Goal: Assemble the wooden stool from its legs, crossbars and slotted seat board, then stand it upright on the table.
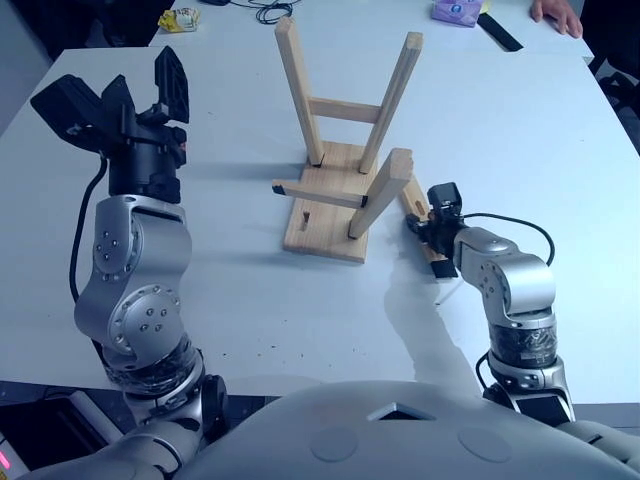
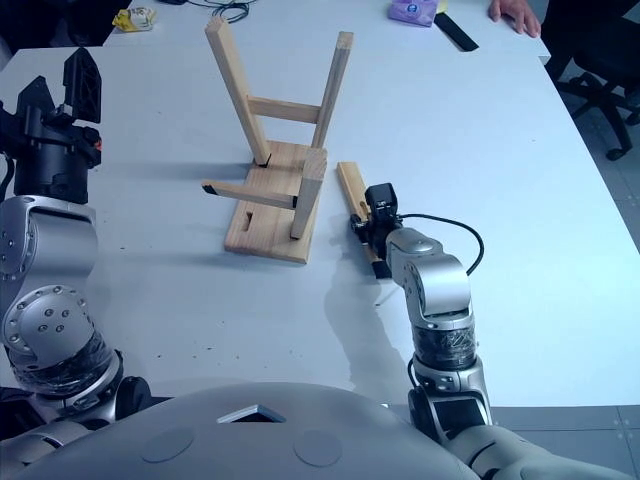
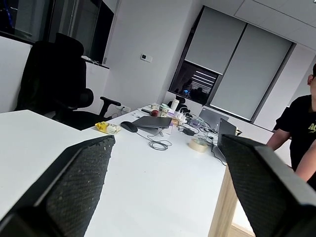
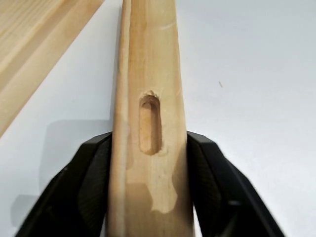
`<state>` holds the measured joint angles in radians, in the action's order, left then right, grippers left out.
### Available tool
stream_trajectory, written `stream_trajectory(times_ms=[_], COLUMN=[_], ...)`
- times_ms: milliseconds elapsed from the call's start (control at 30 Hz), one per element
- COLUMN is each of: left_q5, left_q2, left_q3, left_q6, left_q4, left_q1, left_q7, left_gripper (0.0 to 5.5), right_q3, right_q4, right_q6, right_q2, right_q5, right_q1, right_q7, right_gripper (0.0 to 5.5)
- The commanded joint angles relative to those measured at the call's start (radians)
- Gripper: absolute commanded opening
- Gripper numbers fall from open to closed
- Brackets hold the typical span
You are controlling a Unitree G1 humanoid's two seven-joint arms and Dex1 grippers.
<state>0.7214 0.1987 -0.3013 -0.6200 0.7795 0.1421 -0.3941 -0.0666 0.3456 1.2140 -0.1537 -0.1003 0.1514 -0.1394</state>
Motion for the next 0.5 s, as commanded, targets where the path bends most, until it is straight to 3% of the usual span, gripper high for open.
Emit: stream_trajectory(times_ms=[33,267,500], left_q5=[-0.044,-0.015,0.342], left_q2=[-0.021,-0.014,0.104], left_q3=[0.027,-0.004,-0.167], left_q6=[-0.008,0.020,-0.031], left_q4=[-0.008,-0.059,-0.222], left_q1=[0.014,0.088,0.138], left_q7=[-0.019,0.052,0.273], left_gripper=[3.96,3.96,3.96], right_q3=[0.015,0.137,0.455], right_q4=[-0.108,-0.215,-0.353], right_q6=[0.001,-0.162,-0.368], right_q2=[-0.031,-0.039,-0.147], right_q5=[0.000,-0.019,-0.186], right_q1=[0.013,0.137,0.422], right_q7=[-0.011,-0.008,-0.073], right_gripper=[2.06,2.06,2.06])
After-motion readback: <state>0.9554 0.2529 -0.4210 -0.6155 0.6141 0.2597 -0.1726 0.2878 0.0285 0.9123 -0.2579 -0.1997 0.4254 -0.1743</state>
